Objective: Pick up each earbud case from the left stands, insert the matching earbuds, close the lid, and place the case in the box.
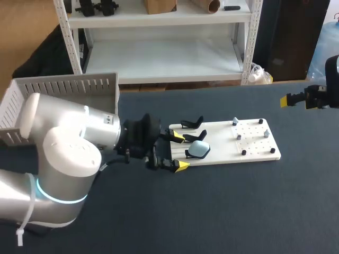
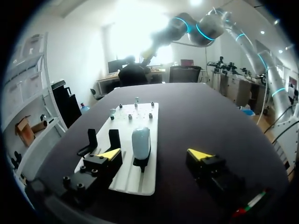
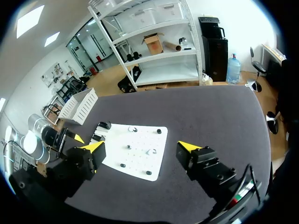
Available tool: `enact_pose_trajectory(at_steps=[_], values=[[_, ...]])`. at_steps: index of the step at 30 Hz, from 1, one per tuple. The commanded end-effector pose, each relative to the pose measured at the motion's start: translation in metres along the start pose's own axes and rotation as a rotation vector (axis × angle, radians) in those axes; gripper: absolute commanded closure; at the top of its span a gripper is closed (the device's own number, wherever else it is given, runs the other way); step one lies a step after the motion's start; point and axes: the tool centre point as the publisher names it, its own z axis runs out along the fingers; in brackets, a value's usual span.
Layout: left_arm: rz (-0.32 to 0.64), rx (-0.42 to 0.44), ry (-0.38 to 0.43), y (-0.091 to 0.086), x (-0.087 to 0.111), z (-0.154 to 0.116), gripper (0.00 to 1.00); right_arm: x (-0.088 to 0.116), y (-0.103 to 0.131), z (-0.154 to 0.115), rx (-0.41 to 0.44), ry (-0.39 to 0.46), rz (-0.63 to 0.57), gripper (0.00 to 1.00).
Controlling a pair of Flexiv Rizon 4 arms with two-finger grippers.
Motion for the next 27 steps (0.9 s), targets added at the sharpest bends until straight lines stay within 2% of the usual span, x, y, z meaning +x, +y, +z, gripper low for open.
enact_pose_trajectory(at_steps=[1, 11, 23, 24, 26, 27], values=[[0.005, 0.0, 0.0, 0.004, -0.002, 0.01, 0.13, 0.0, 0.0, 0.0, 0.0, 0.0, 0.0, 0.0], [0.018, 0.023, 0.014, -0.001, 0.0, 0.02, 0.19, 0.0, 0.0, 0.0, 0.0, 0.0, 0.0, 0.0], [-0.005, 0.027, 0.001, 0.0, -0.003, 0.022, 0.19, 0.0, 0.0, 0.0, 0.0, 0.0, 0.0, 0.0], [-0.006, 0.027, 0.001, 0.0, -0.003, 0.022, 0.17, 0.0, 0.0, 0.0, 0.0, 0.0, 0.0, 0.0], [-0.009, 0.029, 0.004, 0.001, -0.004, 0.022, 0.0, 0.0, 0.0, 0.0, 0.0, 0.0, 0.0, 0.0], [-0.011, 0.029, 0.004, 0.001, -0.004, 0.022, 0.0, 0.0, 0.0, 0.0, 0.0, 0.0, 0.0, 0.0]])
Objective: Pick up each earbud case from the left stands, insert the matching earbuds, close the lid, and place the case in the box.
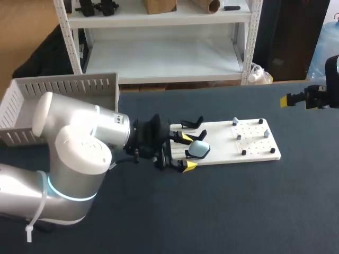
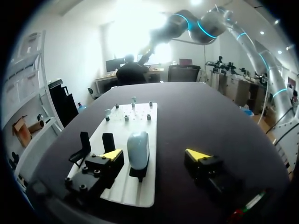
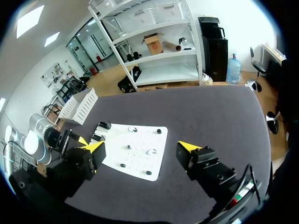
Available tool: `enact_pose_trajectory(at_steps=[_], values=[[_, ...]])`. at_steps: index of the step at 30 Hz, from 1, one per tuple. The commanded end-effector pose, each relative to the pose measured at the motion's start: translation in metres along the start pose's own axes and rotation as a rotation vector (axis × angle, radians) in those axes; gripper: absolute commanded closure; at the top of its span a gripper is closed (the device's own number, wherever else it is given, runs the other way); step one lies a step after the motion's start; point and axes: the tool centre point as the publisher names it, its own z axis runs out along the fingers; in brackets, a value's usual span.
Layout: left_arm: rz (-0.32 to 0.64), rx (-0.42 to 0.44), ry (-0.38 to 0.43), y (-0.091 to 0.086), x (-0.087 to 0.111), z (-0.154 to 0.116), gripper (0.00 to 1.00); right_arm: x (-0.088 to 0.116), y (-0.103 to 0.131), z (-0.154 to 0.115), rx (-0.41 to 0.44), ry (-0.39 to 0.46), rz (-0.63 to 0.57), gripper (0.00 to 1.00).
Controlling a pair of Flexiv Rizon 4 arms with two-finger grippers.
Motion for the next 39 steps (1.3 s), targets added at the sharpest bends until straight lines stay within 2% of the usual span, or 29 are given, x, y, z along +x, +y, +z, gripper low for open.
enact_pose_trajectory(at_steps=[1, 39], values=[[-0.006, 0.003, 0.004, 0.002, -0.0006, 0.0017, 0.0, 0.0, 0.0, 0.0, 0.0, 0.0, 0.0, 0.0], [-0.009, 0.001, 0.007, 0.0015, -0.0034, -0.0008, 0.0, 0.0, 0.0, 0.0, 0.0, 0.0, 0.0, 0.0]])
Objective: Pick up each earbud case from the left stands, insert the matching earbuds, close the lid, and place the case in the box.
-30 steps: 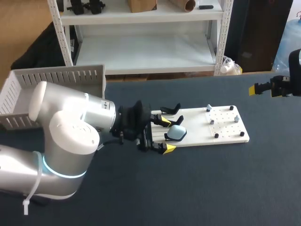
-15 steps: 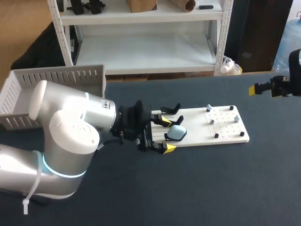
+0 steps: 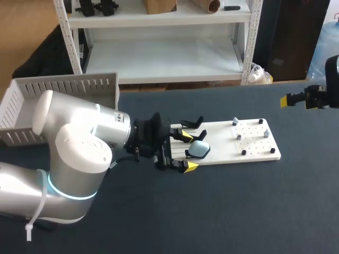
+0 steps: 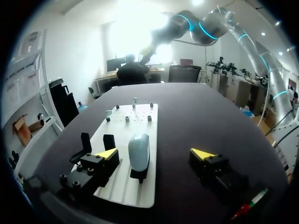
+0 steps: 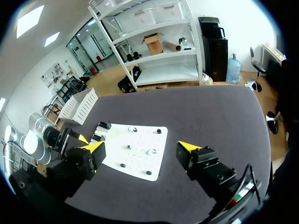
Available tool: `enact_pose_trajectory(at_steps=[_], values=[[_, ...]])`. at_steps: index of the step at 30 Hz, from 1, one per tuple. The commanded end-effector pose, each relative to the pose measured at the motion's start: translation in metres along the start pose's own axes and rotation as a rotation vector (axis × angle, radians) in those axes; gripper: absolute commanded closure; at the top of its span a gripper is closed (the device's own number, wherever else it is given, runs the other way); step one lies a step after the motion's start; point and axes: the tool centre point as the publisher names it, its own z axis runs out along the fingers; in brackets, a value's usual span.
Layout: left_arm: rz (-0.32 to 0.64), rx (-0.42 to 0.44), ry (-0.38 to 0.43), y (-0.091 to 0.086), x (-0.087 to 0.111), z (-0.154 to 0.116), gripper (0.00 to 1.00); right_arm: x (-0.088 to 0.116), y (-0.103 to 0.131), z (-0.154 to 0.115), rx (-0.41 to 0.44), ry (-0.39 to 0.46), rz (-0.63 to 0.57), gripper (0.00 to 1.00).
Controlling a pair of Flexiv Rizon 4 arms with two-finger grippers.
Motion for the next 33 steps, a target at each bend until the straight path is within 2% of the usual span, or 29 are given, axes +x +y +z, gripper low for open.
enact_pose_trajectory(at_steps=[1, 6, 13, 16, 21, 27, 33], values=[[0.0, 0.003, 0.003, 0.001, 0.0, 0.0, 0.0, 0.0, 0.0, 0.0, 0.0, 0.0, 0.0, 0.0], [0.0, 0.003, 0.003, 0.001, 0.0, 0.0, 0.0, 0.0, 0.0, 0.0, 0.0, 0.0, 0.0, 0.0], [0.005, -0.022, -0.004, 0.004, 0.01, 0.006, 0.0, 0.0, 0.0, 0.0, 0.0, 0.0, 0.0, 0.0], [0.022, -0.039, -0.023, 0.004, 0.011, 0.004, 0.0, 0.0, 0.0, 0.0, 0.0, 0.0, 0.0, 0.0], [0.056, -0.056, -0.011, 0.003, 0.008, 0.004, 0.0, 0.0, 0.0, 0.0, 0.0, 0.0, 0.0, 0.0], [0.081, 0.008, -0.027, 0.008, 0.012, 0.007, 0.0, 0.0, 0.0, 0.0, 0.0, 0.0, 0.0, 0.0], [0.068, 0.023, -0.06, 0.015, 0.013, 0.004, 0.0, 0.0, 0.0, 0.0, 0.0, 0.0, 0.0, 0.0]])
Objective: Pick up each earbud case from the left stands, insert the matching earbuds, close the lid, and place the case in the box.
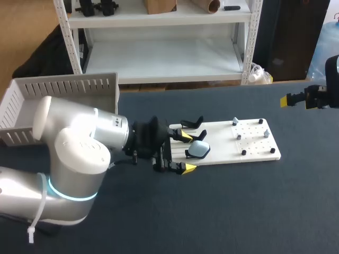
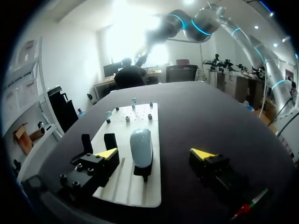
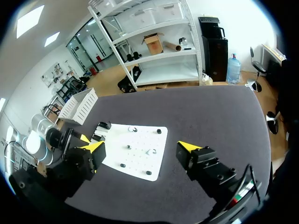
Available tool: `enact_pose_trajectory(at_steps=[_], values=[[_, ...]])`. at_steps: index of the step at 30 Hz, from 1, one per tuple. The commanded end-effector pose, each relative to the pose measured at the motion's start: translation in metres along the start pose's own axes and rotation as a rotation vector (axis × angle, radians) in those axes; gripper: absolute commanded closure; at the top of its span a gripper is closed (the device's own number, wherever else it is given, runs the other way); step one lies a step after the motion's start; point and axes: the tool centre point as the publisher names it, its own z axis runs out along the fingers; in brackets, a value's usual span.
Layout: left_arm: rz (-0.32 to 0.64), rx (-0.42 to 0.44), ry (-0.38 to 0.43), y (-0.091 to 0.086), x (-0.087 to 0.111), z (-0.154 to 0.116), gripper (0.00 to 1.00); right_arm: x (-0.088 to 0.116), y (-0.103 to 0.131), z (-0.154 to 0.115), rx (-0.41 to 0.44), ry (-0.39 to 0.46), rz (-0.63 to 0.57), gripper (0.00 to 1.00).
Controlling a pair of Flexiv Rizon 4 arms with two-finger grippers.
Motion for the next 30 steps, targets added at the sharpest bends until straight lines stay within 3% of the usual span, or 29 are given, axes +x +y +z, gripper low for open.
enact_pose_trajectory(at_steps=[1, 18, 19, 20, 22, 25, 30], values=[[0.004, 0.015, -0.02, 0.0084, 0.0045, -0.0006, 0.0, 0.0001, 0.0, 0.0, 0.0, 0.0, 0.0, 0.0], [0.02, 0.034, -0.034, 0.0145, 0.0016, 0.0038, 0.0, 0.0001, 0.0, 0.0, 0.0, 0.0, 0.0, 0.0], [0.021, 0.035, -0.034, 0.0144, 0.0014, 0.0045, 0.12, 0.0001, 0.0, 0.0, 0.0, 0.0, 0.0, 0.0], [0.022, 0.035, -0.034, 0.0145, 0.0013, 0.0049, 0.15, 0.0001, 0.0, 0.0, 0.0, 0.0, 0.0, 0.0], [0.02, 0.031, -0.036, 0.0149, 0.0015, 0.0056, 0.11, 0.0001, 0.0, 0.0, 0.0, 0.0, 0.0, 0.0], [0.018, 0.028, -0.038, 0.0153, 0.0017, 0.0059, 0.13, 0.0001, 0.0, 0.0, 0.0, 0.0, 0.0, 0.0], [0.013, 0.026, -0.043, 0.0169, 0.0022, 0.0066, 0.25, 0.0001, 0.0, 0.0, 0.0, 0.0, 0.0, 0.0]])
